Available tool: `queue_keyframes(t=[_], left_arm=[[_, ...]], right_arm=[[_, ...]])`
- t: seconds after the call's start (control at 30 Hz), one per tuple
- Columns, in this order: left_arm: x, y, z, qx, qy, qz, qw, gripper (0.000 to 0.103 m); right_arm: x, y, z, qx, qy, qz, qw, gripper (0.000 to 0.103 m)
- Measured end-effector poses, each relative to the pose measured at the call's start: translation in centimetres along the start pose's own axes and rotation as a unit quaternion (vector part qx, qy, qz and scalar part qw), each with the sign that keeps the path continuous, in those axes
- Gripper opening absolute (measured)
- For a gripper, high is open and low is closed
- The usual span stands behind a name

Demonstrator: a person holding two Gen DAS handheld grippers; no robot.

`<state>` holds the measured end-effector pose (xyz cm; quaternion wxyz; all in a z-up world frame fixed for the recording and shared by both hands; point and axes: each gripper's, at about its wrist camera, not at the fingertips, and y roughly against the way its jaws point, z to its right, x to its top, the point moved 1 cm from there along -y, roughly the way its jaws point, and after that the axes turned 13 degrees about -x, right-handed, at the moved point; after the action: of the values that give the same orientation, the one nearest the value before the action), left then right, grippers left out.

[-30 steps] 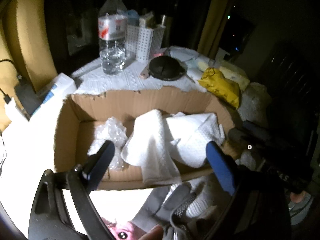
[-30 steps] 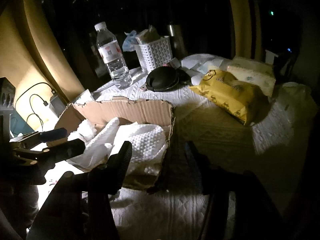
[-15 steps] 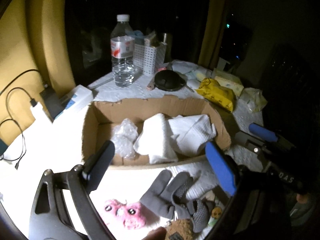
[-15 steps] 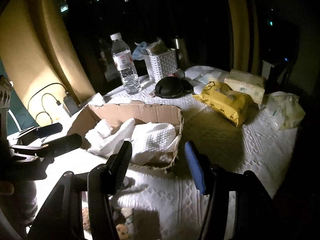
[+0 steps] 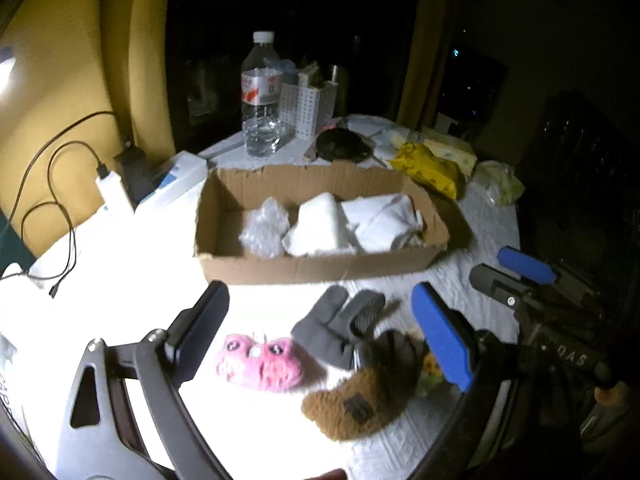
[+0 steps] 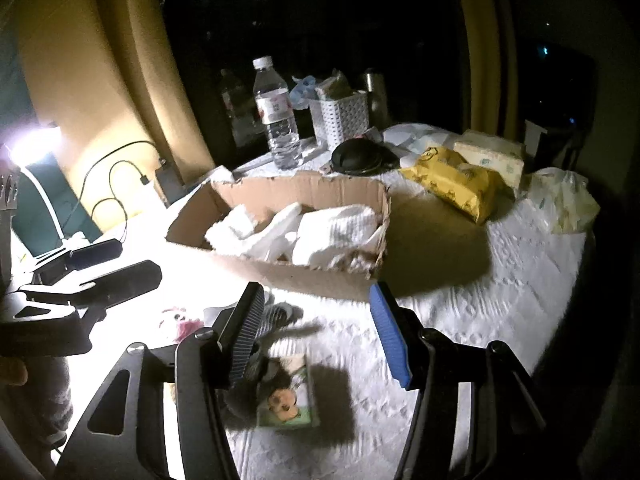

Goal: Organize soft objects

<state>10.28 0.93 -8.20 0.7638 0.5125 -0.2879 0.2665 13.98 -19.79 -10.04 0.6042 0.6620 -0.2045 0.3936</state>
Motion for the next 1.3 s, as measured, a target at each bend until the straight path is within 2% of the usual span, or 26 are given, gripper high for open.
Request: queue_keyframes(t=[0.3,0.67,1.0,1.3], left_arm=[[-3.0,0.8,0.0,-0.005,0.009,-0.011,0.9999,0.094],[-5.8,-0.9,-0.4,-0.007,0.021,-0.043,0.9989,0.093],[-8.2,-3.4,-0.4,0.007,0.031,-0.08,0.9963,0.093],[-8.9,-4.5,-0.3,0.014,0.029,-0.1,0.9945,0.093]], right_arm=[[-3.0,0.5,-0.6,-0.004,0.01,-0.017,1.0,0.058],[-6.0,-0.9,-1.6,0.002,0.023,-0.049,0.999,0.058],[-8.0,-2.6,-2.7,0.012,0.053,-0.076,0.996,0.058],[-8.6,-4.2,-3.3,0.015,0.069,-0.088,0.994,0.058]])
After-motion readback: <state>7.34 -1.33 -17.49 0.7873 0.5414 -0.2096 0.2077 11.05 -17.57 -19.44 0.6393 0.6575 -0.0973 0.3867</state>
